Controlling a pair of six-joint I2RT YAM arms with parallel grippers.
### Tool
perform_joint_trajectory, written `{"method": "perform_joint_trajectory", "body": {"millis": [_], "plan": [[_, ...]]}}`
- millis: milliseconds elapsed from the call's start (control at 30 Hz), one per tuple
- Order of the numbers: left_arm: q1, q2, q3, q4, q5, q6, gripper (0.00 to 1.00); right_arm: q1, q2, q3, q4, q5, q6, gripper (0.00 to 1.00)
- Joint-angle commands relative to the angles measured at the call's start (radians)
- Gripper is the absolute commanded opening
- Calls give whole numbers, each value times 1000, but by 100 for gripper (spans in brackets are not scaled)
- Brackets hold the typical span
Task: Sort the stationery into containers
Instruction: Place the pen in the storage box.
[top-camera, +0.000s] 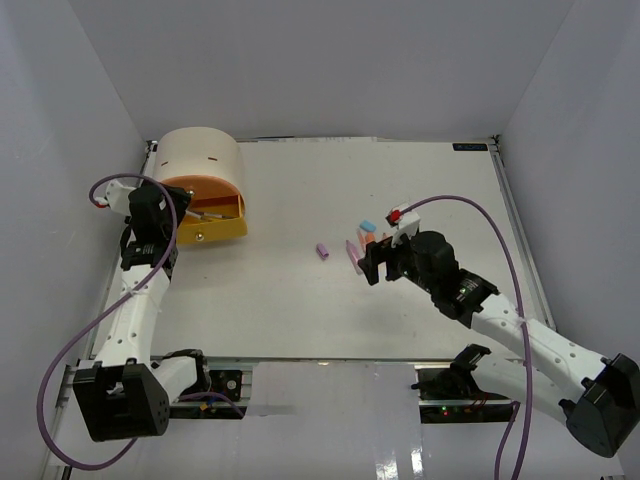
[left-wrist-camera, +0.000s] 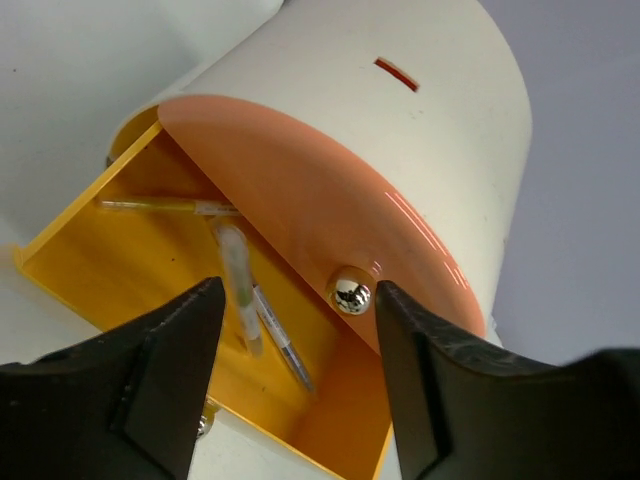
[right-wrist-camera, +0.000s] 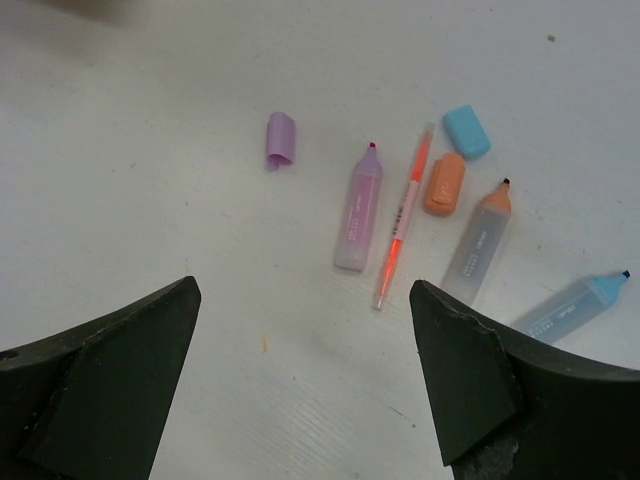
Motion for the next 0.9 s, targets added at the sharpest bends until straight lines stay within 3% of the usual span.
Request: {"method": "perform_joint_trajectory", "body": {"millis": [0, 200, 367, 633, 800, 867], "plan": [[22, 10, 3, 4, 8, 34, 74, 4, 41, 41, -59, 104, -2, 92], [45, 30, 60, -51, -5, 120, 96, 4, 148, 112, -165, 205, 33, 94], [50, 19, 118, -108, 7, 228, 98, -6, 251, 132, -177, 218, 70, 100], [50, -102, 141, -266, 271, 445, 98, -19, 422, 207, -183, 219, 76, 77], [26, -238, 11, -283, 419, 447, 98, -22, 544, 282, -185, 215, 71, 58], [1, -272, -12, -312, 442, 459, 98, -23, 599, 321, -183, 227, 70, 57]]}}
